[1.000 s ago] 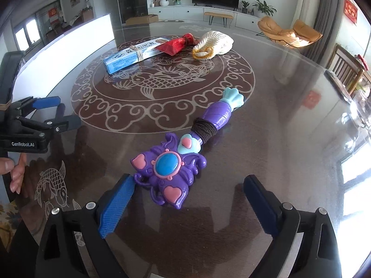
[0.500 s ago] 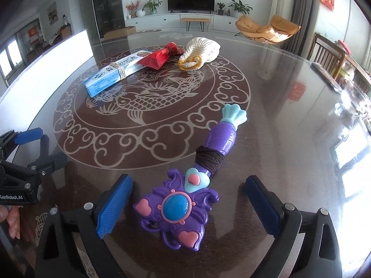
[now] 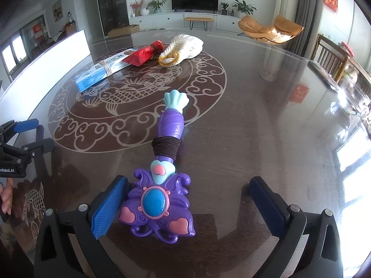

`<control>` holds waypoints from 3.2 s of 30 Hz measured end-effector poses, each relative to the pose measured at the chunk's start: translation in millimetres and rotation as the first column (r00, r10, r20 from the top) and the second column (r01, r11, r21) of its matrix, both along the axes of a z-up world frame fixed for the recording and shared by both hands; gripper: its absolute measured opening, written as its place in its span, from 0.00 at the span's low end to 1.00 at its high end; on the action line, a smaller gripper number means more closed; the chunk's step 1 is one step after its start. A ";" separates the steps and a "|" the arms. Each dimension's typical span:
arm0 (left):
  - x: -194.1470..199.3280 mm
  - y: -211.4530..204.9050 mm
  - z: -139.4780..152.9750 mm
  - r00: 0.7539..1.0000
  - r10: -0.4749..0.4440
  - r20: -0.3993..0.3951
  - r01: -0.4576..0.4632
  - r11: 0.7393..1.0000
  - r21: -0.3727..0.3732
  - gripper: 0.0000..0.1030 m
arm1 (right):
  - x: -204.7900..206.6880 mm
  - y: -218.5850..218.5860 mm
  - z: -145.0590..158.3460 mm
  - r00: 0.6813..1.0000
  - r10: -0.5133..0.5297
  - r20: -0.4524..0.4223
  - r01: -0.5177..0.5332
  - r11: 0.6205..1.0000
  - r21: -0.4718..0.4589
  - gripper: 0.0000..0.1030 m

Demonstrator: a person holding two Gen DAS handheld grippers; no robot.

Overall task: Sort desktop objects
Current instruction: 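Grasp the purple toy wand with the right tool and lift it, then close the left tool on the blue-and-white ointment box while the right tool holds the wand, then carry the box and wand over the enclosure and open both tools, then bring both open tools back over the table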

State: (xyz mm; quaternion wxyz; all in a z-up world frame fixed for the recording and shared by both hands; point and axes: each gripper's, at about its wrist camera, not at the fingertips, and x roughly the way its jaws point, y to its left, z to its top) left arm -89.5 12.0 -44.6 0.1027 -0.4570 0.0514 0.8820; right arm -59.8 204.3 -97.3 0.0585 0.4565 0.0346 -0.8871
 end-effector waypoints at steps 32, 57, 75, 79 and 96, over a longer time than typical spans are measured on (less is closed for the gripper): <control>-91.3 33.1 12.1 0.999 -0.039 0.014 0.040 0.999 -0.019 0.40 | 0.8 -0.8 0.4 1.000 -0.002 0.000 0.002 1.000 -0.002 1.00; 70.1 -67.0 103.9 0.950 0.150 -0.273 -0.090 0.971 0.221 0.40 | -12.7 -49.6 99.0 0.995 0.090 -0.043 -0.093 0.993 -0.072 0.21; 99.5 -275.0 174.3 0.858 0.451 -0.245 -0.311 0.837 0.450 0.40 | -1.9 -340.5 203.7 0.778 0.570 -0.265 -0.626 0.741 -0.243 0.21; 80.4 -301.7 154.3 0.861 0.479 -0.169 -0.373 0.823 0.428 0.40 | -16.0 -383.1 183.9 0.760 0.622 -0.188 -0.650 0.725 -0.230 0.21; 45.5 -315.2 114.9 0.786 0.611 -0.096 -0.552 0.763 0.337 0.74 | -33.8 -352.8 159.9 0.824 0.453 -0.339 -0.523 0.840 -0.148 1.00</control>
